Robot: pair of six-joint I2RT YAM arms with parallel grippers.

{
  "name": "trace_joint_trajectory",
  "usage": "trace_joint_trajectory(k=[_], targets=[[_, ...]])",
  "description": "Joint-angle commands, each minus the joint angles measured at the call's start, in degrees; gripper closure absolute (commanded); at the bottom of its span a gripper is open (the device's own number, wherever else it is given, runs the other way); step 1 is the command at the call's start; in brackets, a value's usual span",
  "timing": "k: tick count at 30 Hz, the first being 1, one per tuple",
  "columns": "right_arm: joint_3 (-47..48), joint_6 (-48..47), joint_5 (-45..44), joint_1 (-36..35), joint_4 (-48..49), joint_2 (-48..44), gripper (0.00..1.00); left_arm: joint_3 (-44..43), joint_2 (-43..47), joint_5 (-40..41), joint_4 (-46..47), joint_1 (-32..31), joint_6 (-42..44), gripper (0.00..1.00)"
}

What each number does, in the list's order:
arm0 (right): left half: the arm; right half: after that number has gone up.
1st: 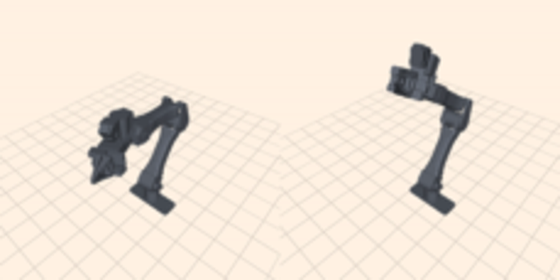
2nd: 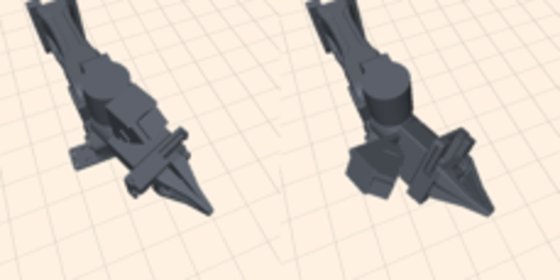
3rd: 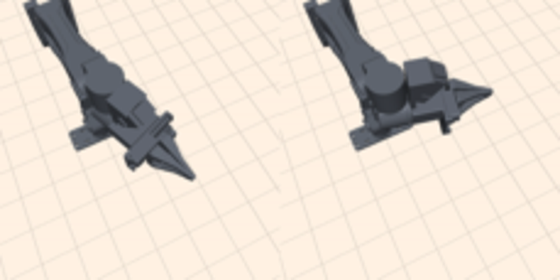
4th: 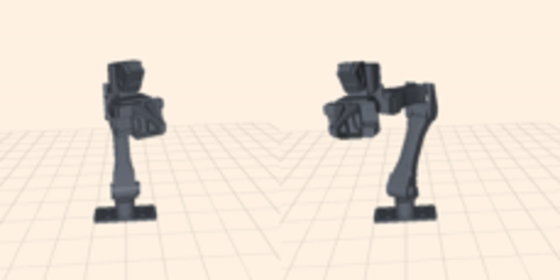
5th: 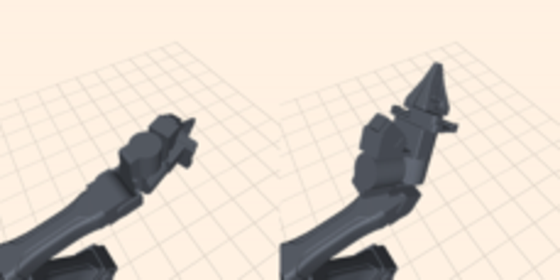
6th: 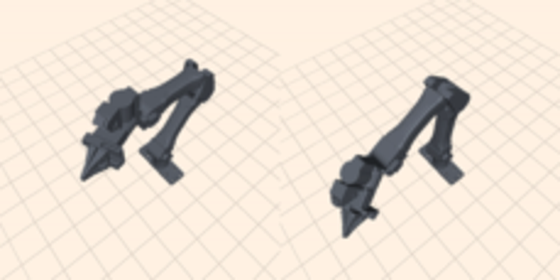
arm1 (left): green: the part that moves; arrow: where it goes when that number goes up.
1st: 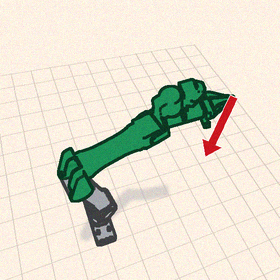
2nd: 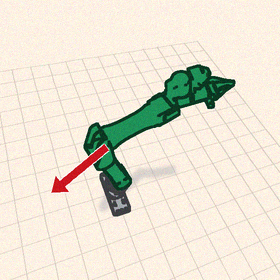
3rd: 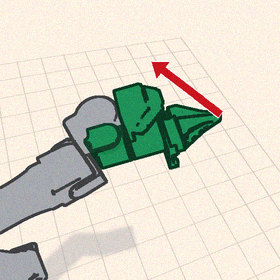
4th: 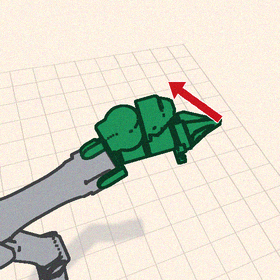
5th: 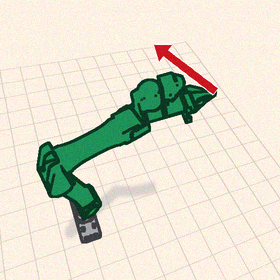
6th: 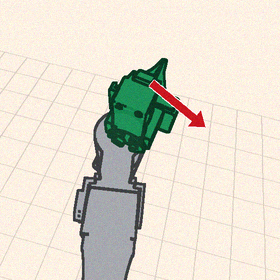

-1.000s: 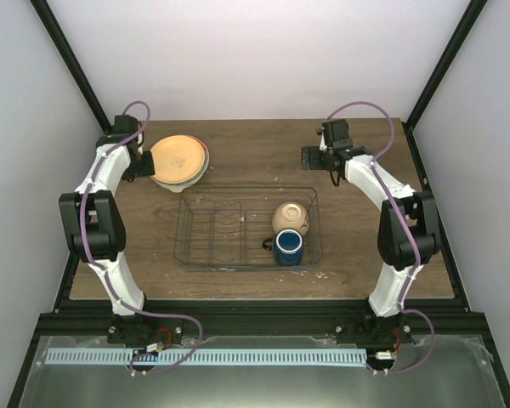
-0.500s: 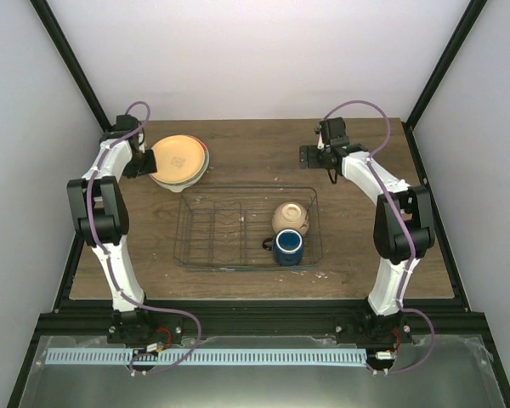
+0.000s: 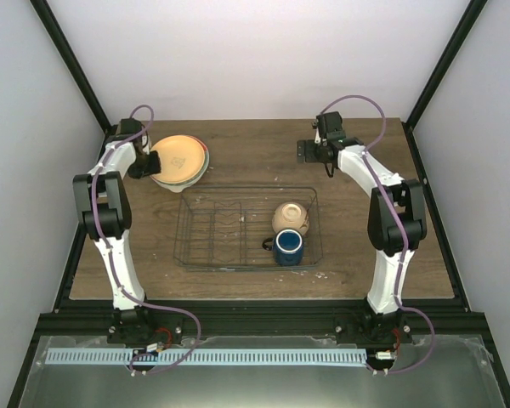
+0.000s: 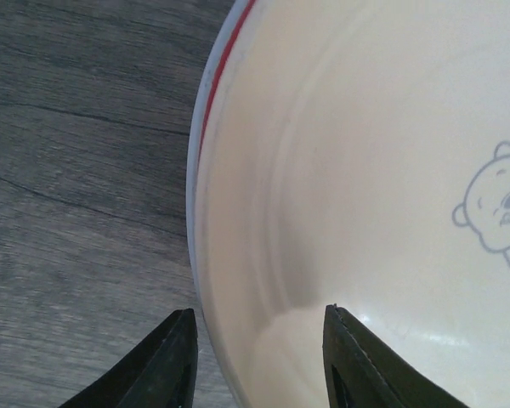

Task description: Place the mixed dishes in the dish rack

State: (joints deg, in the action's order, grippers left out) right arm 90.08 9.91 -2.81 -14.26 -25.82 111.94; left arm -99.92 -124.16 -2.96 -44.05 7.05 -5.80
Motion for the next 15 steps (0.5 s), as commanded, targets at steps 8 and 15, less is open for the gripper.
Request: trace_joint_trajectory(k=[8, 15], targets=[[8.2, -0.5, 0.8, 0.4, -2.6, 4.5, 0.01, -1.6, -1.0, -0.3, 1.5, -0.1, 1.1, 0.73], [10.3, -1.0, 1.1, 0.4, -3.5, 6.1, 0.01, -3.2, -1.2, 0.4, 0.4, -0.1, 1.2, 0.82]])
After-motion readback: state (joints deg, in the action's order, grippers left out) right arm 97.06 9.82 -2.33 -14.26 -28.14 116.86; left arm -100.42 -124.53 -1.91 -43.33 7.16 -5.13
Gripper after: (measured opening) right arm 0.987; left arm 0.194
